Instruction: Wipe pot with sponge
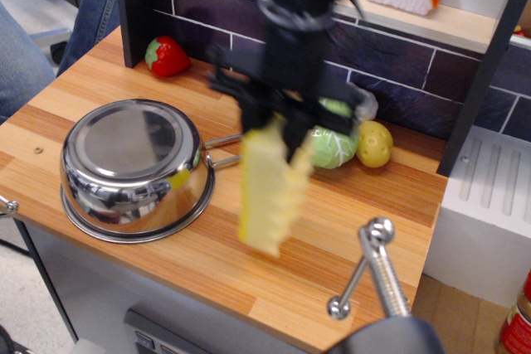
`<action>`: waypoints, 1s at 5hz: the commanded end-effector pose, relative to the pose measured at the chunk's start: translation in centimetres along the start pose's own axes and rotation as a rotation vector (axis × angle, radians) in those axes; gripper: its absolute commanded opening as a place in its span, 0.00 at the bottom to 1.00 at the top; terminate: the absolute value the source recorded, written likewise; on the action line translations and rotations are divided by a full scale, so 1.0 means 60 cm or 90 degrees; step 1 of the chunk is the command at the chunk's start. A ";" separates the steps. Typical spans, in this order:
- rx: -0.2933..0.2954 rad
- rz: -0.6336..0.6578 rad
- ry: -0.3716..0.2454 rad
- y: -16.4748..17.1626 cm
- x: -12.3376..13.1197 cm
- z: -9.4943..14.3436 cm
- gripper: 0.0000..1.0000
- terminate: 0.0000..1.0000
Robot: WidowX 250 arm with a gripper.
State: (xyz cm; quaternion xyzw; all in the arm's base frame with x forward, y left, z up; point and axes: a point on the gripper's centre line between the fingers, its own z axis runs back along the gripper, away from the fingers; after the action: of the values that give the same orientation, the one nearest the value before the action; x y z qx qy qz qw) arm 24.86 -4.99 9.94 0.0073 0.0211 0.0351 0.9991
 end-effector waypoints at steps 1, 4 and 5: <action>-0.053 0.081 -0.060 0.093 0.011 0.075 0.00 0.00; -0.021 0.104 -0.052 0.167 0.001 0.032 0.00 0.00; 0.006 0.129 -0.037 0.179 -0.003 0.013 0.00 0.00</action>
State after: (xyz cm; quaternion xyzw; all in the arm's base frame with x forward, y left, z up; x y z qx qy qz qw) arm 23.58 5.82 9.96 0.0172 0.0029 0.1303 0.9913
